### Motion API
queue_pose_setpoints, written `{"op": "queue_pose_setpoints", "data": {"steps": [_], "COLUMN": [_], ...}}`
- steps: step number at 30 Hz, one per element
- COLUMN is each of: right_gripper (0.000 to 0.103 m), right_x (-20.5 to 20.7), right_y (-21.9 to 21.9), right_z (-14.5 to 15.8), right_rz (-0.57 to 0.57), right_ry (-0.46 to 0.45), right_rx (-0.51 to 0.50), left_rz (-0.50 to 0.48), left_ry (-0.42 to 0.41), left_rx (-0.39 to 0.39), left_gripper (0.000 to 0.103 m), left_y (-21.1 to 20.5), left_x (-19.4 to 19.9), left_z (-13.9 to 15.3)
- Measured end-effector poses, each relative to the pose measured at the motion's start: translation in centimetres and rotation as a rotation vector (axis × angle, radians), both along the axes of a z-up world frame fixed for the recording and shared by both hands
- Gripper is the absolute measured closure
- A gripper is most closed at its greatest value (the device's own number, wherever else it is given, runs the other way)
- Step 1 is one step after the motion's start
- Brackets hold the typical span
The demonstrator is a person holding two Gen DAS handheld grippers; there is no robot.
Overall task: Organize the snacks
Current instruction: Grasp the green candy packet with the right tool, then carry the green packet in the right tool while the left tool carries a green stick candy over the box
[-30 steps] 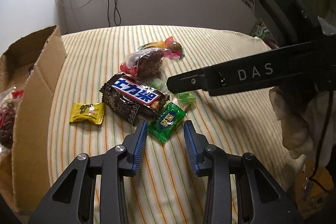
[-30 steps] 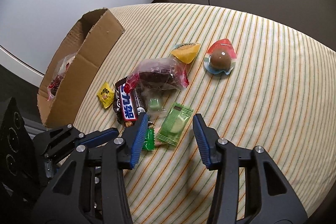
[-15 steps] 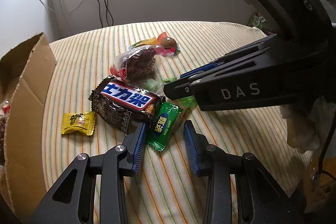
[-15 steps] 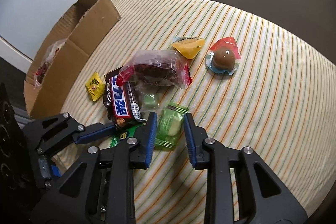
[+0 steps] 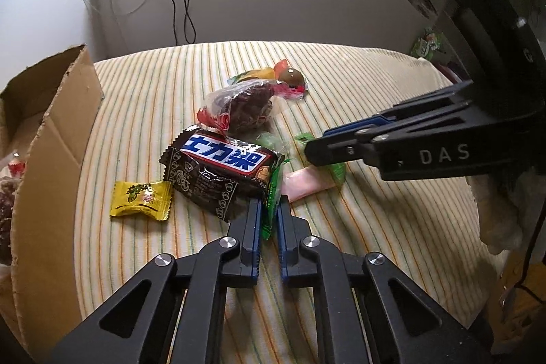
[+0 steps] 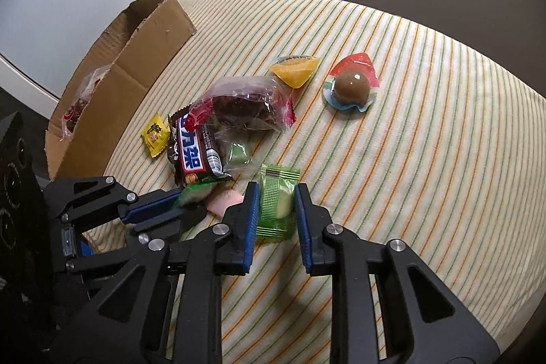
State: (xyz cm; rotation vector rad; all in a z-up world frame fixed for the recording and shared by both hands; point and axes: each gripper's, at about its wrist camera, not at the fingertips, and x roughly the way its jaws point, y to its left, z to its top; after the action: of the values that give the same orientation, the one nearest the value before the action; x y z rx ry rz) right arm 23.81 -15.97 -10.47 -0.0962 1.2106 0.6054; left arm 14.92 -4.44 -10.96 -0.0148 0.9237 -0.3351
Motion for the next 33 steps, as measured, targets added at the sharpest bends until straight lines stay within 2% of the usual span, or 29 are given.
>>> {"op": "queue_pose_setpoints", "data": {"steps": [11,21,33], "right_gripper": [0.081,0.081,0.081], "right_x": [-1.1,-2.9,-5.3], "right_y": [-1.8,-1.9,0.6], "right_z": [1.4,3.5,3.7], "right_rz": [-0.041,-0.035,0.027], "right_ry": [-0.031,-0.078,-0.089], "right_rx": [0.042,0.072,0.073], "left_rz": [0.018,0.008,-0.021], "left_ry": [-0.021,-0.037,0.033], "left_rx": [-0.069,-0.146,-0.111], "left_gripper": [0.097,0.097,0.097], "left_y": [1.2,2.5,1.7], "left_x": [-1.4,-3.8,-6.9], "left_z": [1.5,3.2,0.4]}}
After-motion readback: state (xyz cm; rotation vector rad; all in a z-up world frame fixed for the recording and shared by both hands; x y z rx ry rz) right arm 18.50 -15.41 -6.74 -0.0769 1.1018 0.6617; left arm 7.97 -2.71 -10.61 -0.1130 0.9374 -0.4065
